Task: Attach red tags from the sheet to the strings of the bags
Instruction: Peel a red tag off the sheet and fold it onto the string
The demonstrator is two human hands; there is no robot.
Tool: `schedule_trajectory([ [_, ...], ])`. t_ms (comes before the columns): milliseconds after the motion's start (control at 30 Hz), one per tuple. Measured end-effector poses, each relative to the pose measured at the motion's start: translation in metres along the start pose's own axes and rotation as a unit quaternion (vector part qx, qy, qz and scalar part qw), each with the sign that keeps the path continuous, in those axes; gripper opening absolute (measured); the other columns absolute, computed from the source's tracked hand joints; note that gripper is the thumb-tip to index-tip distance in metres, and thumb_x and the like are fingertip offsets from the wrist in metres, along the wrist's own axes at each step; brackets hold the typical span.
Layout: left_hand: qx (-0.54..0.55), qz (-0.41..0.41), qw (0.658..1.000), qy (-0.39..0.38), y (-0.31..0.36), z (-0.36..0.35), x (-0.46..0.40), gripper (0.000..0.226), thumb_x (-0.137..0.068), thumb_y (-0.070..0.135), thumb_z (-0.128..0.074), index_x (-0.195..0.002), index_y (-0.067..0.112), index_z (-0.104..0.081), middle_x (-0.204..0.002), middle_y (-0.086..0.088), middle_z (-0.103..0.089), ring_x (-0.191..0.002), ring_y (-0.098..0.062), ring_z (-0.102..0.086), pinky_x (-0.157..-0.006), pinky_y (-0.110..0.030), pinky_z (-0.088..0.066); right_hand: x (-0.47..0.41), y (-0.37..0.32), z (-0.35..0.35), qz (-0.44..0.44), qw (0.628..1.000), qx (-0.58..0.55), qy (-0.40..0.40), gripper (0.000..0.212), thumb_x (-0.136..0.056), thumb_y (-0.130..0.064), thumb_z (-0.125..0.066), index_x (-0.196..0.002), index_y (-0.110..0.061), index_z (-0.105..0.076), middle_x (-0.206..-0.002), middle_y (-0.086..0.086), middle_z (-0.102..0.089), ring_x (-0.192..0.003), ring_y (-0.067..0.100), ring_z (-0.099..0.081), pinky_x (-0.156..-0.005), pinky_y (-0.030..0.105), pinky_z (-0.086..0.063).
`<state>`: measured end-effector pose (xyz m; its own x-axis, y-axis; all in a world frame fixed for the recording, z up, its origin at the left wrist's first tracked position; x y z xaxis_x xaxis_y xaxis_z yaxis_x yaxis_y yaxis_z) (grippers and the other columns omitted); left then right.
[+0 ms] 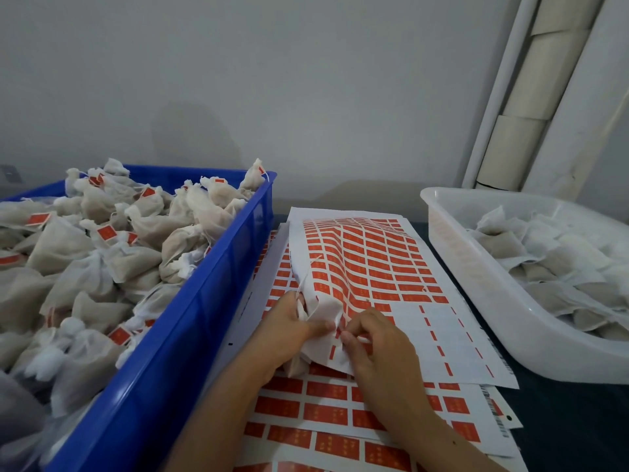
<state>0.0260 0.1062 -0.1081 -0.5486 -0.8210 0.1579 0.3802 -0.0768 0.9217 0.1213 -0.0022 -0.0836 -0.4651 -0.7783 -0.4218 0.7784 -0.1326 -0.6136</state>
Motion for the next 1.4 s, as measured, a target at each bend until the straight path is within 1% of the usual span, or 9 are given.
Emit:
schedule_trajectory([
  [333, 0.017, 0.022, 1.000, -0.007, -0.002, 0.002, 0.000, 0.038, -0.079, 0.033, -0.069, -0.105, 0.037, -0.042, -0.084, 0.018, -0.055, -0.073, -0.005, -0.062, -0.051, -0.019, -0.048, -0.001, 0.007, -0.001, -0.021, 0.998, -0.066, 0.000, 0.006, -0.091, -0.029, -0.052, -0.085, -0.030, -0.051, -0.083, -0.021, -0.052, -0.080, -0.001, -0.053, -0.070, 0.001, -0.036],
  [467, 0.017, 0.018, 1.000, -0.006, -0.001, 0.002, 0.000, 0.036, -0.079, 0.033, -0.069, -0.100, 0.039, -0.041, -0.082, 0.019, -0.054, -0.072, -0.006, -0.061, -0.053, -0.020, -0.049, -0.002, 0.009, -0.001, -0.035, 0.994, -0.100, -0.001, 0.006, -0.089, -0.036, -0.053, -0.092, -0.031, -0.053, -0.090, -0.018, -0.056, -0.084, -0.001, -0.055, -0.079, 0.008, -0.043],
  [833, -0.047, 0.034, 0.998, 0.015, -0.002, 0.006, 0.001, 0.047, -0.078, 0.038, -0.070, -0.114, 0.033, -0.040, -0.101, 0.009, -0.056, -0.077, -0.008, -0.060, -0.052, -0.019, -0.047, -0.002, 0.016, -0.004, -0.058, 0.992, -0.107, 0.002, 0.012, -0.085, -0.035, -0.061, -0.078, -0.033, -0.052, -0.081, -0.018, -0.058, -0.078, 0.003, -0.058, -0.076, 0.013, -0.049],
  [933, -0.064, 0.048, 0.997, 0.017, -0.004, 0.008, 0.001, 0.045, -0.078, 0.039, -0.070, -0.109, 0.033, -0.038, -0.102, 0.008, -0.055, -0.083, -0.011, -0.061, -0.058, -0.021, -0.051, -0.005, 0.022, -0.007, -0.078, 0.990, -0.114, -0.007, 0.013, -0.087, -0.031, -0.059, -0.077, -0.031, -0.051, -0.081, -0.015, -0.059, -0.077, 0.006, -0.058, -0.076, 0.011, -0.046],
  [1000, -0.057, 0.051, 0.997, 0.023, -0.004, 0.011, 0.001, 0.042, -0.077, 0.038, -0.071, -0.104, 0.034, -0.038, -0.096, 0.009, -0.054, -0.074, -0.006, -0.059, -0.057, -0.020, -0.049, -0.006, 0.026, -0.006, -0.093, 0.987, -0.132, -0.002, 0.015, -0.090, -0.027, -0.055, -0.077, -0.029, -0.048, -0.081, -0.013, -0.059, -0.077, 0.006, -0.059, -0.076, 0.012, -0.047],
  [1200, -0.041, 0.079, 0.995, 0.054, -0.009, 0.024, 0.003, 0.059, -0.073, 0.053, -0.066, -0.119, 0.027, -0.039, -0.106, 0.005, -0.060, -0.075, -0.008, -0.064, -0.054, -0.023, -0.055, -0.010, 0.039, 0.004, -0.150, 0.972, -0.179, 0.034, 0.015, -0.095, -0.025, -0.043, -0.081, -0.026, -0.039, -0.082, -0.017, -0.054, -0.073, 0.002, -0.057, -0.061, 0.006, -0.040],
  [1267, -0.145, 0.078, 0.982, 0.095, -0.007, 0.035, 0.009, 0.067, -0.081, 0.060, -0.051, -0.133, 0.024, -0.028, -0.107, 0.002, -0.056, -0.073, -0.006, -0.061, -0.054, -0.022, -0.053, -0.012, 0.042, 0.008, -0.158, 0.971, -0.170, 0.047, 0.015, -0.095, -0.025, -0.040, -0.081, -0.026, -0.037, -0.080, -0.017, -0.052, -0.071, 0.003, -0.055, -0.057, 0.005, -0.037],
  [1333, -0.305, 0.023, 0.938, 0.163, 0.008, 0.046, 0.011, 0.062, -0.094, 0.043, -0.040, -0.145, 0.023, -0.012, -0.121, -0.002, -0.047, -0.067, 0.000, -0.048, -0.054, -0.012, -0.041, -0.013, 0.048, 0.012, -0.167, 0.971, -0.162, 0.057, 0.015, -0.095, -0.025, -0.041, -0.081, -0.025, -0.035, -0.079, -0.016, -0.049, -0.070, 0.003, -0.054, -0.055, 0.006, -0.036],
  [1400, -0.391, -0.019, 0.894, 0.220, 0.026, 0.050, 0.018, 0.047, -0.097, 0.027, -0.039, -0.141, 0.020, -0.024, -0.114, -0.002, -0.049, -0.068, -0.004, -0.047, -0.061, -0.015, -0.041, -0.015, 0.055, 0.013, -0.182, 0.966, -0.176, 0.057, 0.011, -0.095, -0.023, -0.043, -0.086, -0.025, -0.036, -0.083, -0.015, -0.048, -0.073, 0.004, -0.053, -0.061, 0.007, -0.040],
])
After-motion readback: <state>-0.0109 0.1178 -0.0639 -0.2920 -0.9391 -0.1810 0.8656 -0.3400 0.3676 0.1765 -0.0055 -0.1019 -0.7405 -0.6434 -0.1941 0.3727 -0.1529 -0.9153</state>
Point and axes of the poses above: each hand's wrist, its own x-axis away from the middle knuckle, its own z-axis out of the back of the hand, y = z × x, the point moved 8 cm from there along -x, towards the middle knuckle
